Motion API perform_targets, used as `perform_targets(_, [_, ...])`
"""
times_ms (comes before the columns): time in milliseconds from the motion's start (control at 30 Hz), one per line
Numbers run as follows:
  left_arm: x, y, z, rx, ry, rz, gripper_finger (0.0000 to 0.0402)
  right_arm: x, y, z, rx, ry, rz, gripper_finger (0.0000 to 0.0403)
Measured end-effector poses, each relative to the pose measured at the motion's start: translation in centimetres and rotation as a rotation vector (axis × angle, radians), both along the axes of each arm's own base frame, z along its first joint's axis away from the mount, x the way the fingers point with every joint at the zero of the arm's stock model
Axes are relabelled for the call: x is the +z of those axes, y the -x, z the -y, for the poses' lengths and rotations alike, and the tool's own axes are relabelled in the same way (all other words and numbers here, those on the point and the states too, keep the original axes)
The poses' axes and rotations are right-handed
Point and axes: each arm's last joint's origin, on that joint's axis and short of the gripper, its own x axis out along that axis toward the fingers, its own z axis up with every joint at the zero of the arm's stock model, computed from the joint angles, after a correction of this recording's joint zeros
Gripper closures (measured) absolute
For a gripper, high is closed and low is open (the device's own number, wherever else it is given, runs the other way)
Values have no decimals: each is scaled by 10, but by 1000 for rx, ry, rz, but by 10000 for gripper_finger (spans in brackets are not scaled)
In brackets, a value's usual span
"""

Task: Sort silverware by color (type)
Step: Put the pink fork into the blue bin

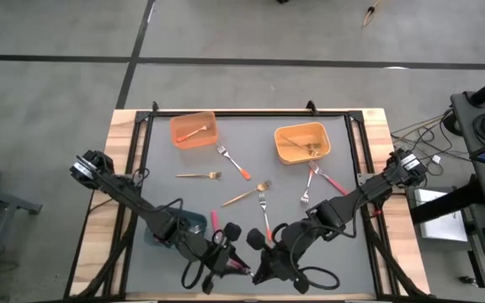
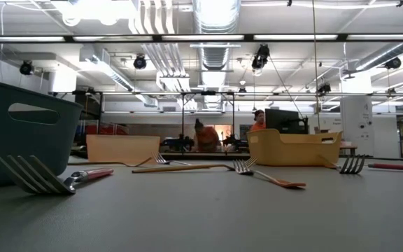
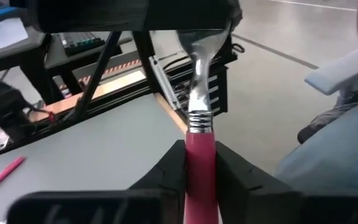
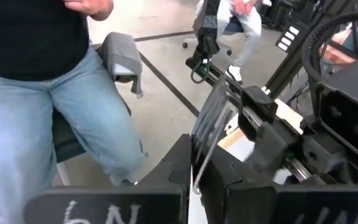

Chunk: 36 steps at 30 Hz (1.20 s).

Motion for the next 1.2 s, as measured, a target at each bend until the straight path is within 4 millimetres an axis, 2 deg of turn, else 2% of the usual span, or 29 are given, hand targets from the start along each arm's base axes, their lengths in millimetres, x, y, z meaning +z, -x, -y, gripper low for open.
perform_targets(333, [-1,2,-2,71,6,-34,367,-2,-1,2,-58,-67,-89,385])
perform_targets(667, [8,5,-6,138,-8,-113,367,-6,-5,12,-151,-100,-173,300])
perform_targets(967, [20,20,-16,238,-162,-493,367,1,5,23,-208,-136,-271,223])
perform_targets(1100, [26,37,-24,327,-226,-695,367,1,7,27,-241,-156,-323,206])
perform_targets(1200, [27,57,-33,436,-299,-879,367,1,9,29,-275,-158,-340,202])
